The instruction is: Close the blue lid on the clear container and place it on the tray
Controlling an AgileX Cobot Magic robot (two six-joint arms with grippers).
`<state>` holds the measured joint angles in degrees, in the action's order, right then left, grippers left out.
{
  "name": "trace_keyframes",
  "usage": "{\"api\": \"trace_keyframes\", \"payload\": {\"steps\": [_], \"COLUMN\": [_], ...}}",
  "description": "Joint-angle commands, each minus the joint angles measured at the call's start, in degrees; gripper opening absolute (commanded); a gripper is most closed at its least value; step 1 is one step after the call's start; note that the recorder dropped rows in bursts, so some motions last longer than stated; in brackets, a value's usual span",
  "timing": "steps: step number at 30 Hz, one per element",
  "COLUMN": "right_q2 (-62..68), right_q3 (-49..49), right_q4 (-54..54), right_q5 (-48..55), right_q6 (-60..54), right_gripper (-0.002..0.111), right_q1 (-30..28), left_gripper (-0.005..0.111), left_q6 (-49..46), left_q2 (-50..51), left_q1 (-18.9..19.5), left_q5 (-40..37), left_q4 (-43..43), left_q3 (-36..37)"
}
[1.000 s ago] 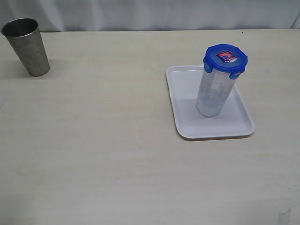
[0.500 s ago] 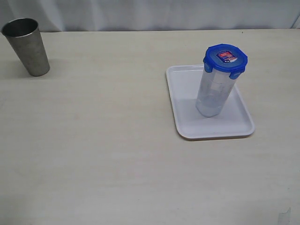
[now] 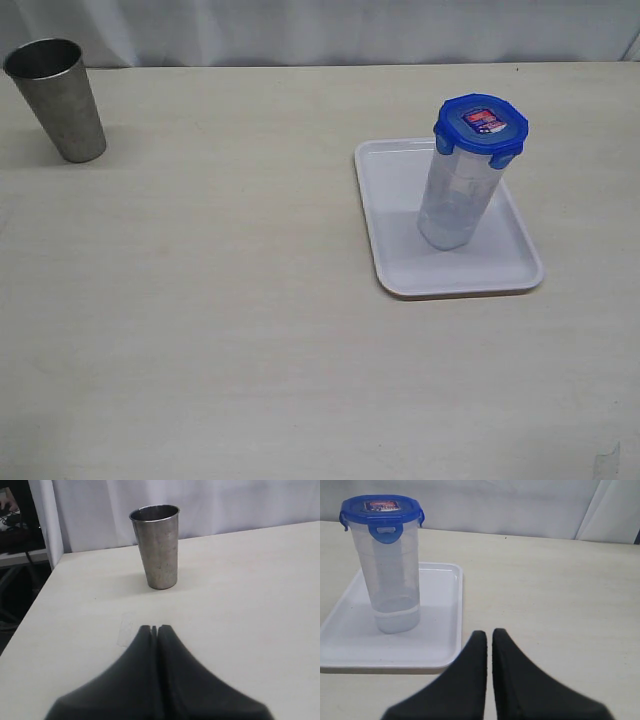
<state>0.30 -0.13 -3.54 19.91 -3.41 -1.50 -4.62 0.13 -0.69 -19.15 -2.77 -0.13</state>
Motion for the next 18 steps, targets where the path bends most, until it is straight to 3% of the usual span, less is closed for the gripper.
{"api": "trace_keyframes", "payload": {"steps": [1,6,18], "right_q2": [-0.30,-0.30,-0.30], "right_q3": [0.13,0.13,0.13], "right_q4": [0.08,0.08,0.08], "right_q5": [-0.31,-0.31,-0.31], "right_q6": [-0.22,-0.22,-0.22], "right_gripper": [0.004,0.004,0.004], "right_q1": [-0.35,-0.35,-0.35], "left_gripper": [0.000,0.000,0.000], "left_q6": [2.14,1.65,1.65], "left_q2": [-0.13,-0.13,-0.13], "left_q1": [0.69,2.68,2.68], "left_q5": [0.71,0.61,0.61], "left_q4": [0.26,0.14,0.35], "left_q3": [0.13,0.13,0.13]}}
